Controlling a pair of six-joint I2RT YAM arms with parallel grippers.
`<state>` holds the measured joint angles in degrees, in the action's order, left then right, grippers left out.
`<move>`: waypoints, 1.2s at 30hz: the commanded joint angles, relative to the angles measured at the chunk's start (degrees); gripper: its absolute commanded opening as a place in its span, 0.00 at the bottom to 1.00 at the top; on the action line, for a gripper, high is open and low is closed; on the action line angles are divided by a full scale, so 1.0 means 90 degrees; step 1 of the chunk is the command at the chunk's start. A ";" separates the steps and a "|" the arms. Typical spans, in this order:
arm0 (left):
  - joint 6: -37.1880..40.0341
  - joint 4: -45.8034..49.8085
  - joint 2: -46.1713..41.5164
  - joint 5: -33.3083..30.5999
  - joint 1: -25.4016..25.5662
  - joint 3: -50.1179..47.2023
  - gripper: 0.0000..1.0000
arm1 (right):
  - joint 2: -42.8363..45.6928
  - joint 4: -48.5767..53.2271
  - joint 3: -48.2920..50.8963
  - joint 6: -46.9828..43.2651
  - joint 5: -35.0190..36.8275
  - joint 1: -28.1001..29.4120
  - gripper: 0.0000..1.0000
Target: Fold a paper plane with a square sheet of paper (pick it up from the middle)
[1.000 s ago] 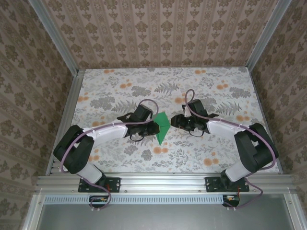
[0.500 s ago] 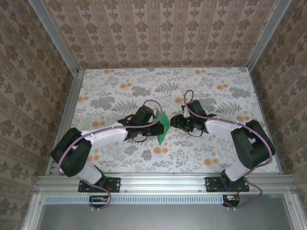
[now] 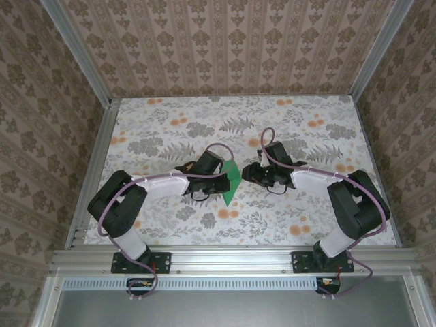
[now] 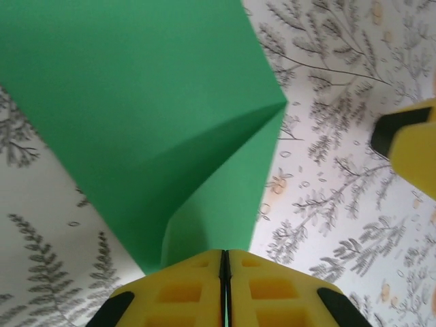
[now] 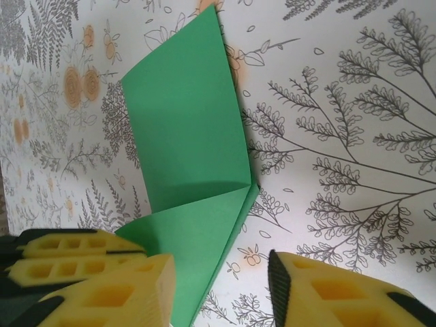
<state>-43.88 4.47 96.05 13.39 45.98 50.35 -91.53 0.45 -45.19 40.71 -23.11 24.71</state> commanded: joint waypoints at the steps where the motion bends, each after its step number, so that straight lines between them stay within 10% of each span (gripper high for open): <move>1: 0.0062 0.0065 0.0189 -0.0163 -0.0057 0.0042 0.10 | -0.0093 0.0167 -0.0265 -0.0030 -0.0071 0.0127 0.36; 14: 0.0041 -0.0247 0.0461 0.0016 -0.0159 -0.0125 0.06 | -0.0879 0.0068 -0.0747 0.0061 -0.0246 0.0699 0.13; 36: 0.0205 -0.0561 0.0149 0.0163 -0.0289 -0.0447 0.12 | -0.1696 0.0071 -0.0855 0.0340 0.0069 0.0741 0.10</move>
<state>-43.64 -0.93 99.22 15.25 44.14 47.53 -105.14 -0.05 -52.42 42.68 -24.40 31.05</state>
